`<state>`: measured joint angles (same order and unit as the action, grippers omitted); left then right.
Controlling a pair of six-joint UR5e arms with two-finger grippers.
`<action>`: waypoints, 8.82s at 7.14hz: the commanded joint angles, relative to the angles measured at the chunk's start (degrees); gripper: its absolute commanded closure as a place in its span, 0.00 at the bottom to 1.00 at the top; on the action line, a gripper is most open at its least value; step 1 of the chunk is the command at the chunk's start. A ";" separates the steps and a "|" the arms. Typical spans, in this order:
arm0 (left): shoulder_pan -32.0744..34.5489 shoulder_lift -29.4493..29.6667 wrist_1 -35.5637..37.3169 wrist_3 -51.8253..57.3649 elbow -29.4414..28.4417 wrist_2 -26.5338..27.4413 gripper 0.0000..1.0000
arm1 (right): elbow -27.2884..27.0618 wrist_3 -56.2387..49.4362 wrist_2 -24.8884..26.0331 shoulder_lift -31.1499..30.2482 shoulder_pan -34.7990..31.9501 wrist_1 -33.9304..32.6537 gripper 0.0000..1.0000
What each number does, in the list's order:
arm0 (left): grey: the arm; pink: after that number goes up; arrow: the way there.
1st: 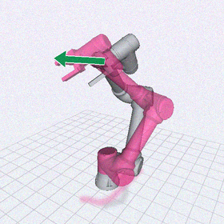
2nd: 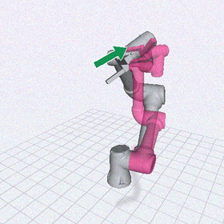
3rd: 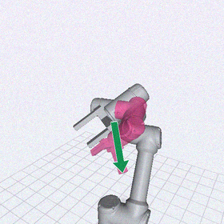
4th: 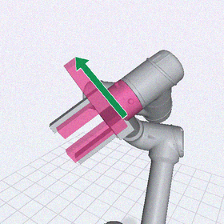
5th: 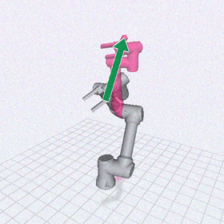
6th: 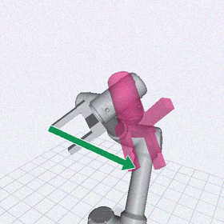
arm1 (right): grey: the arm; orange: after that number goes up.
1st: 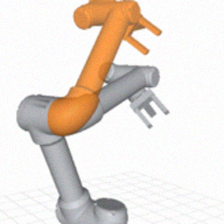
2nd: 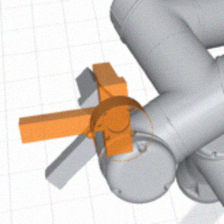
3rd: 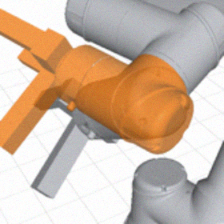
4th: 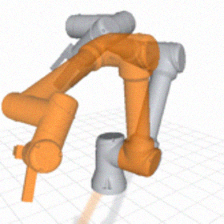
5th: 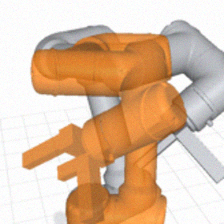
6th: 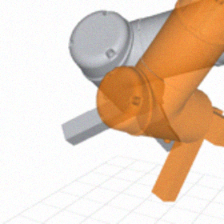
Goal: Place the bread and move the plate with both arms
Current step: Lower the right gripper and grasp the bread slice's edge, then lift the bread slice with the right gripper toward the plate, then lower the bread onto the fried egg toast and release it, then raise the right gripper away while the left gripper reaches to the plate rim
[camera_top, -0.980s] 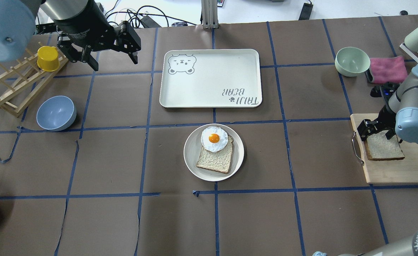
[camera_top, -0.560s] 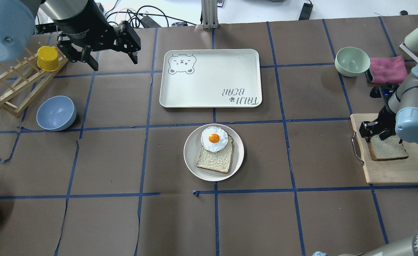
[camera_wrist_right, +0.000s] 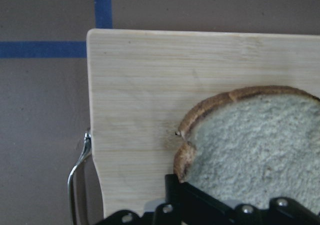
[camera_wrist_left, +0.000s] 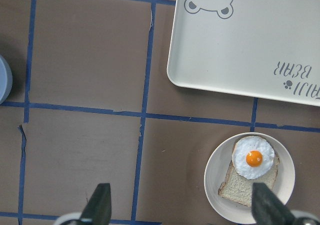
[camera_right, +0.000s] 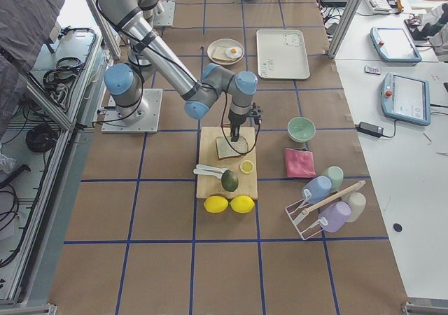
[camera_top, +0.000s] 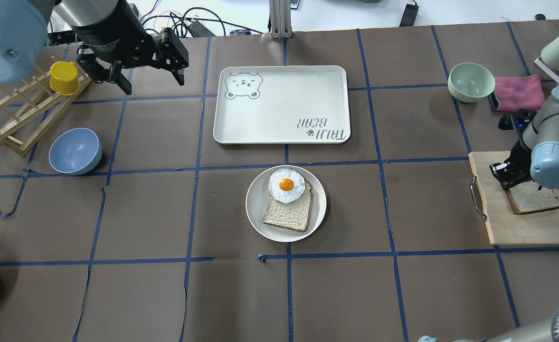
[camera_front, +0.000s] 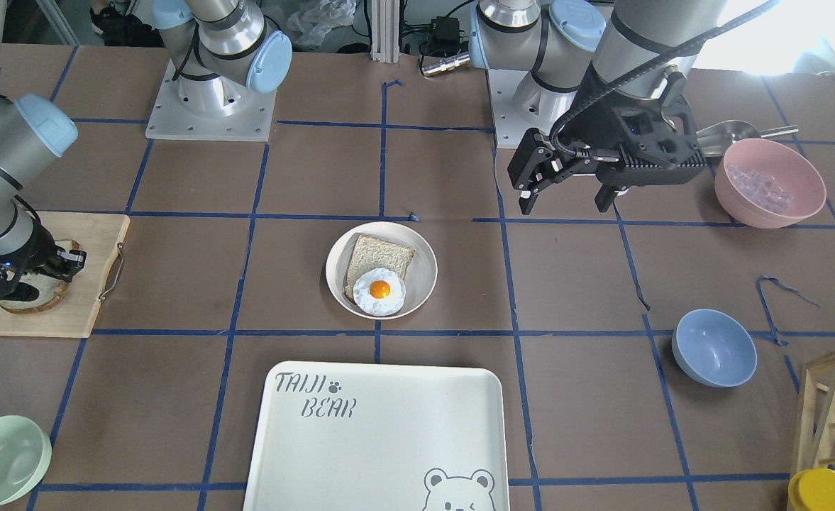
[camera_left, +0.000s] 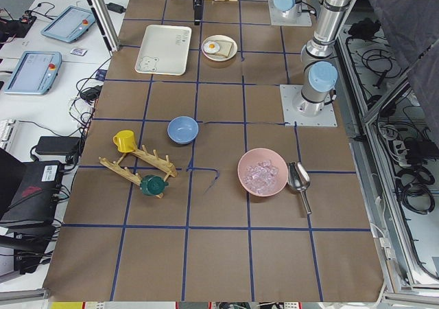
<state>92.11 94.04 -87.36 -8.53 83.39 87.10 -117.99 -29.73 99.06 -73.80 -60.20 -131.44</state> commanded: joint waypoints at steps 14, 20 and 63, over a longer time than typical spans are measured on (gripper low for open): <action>-0.09 0.00 0.00 0.00 0.01 0.00 0.00 | -0.31 0.63 4.91 0.59 0.00 -2.33 0.62; -0.09 0.00 0.00 0.00 0.01 0.00 0.00 | -0.40 3.62 9.14 2.35 -0.62 -5.05 0.94; 0.35 2.37 1.22 -1.57 5.87 -0.52 0.00 | 34.71 34.46 -9.50 -1.08 -39.85 38.55 0.00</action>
<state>92.03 95.45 -87.13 -9.25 86.31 86.83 -87.84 15.09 89.73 -73.65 -104.26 -101.67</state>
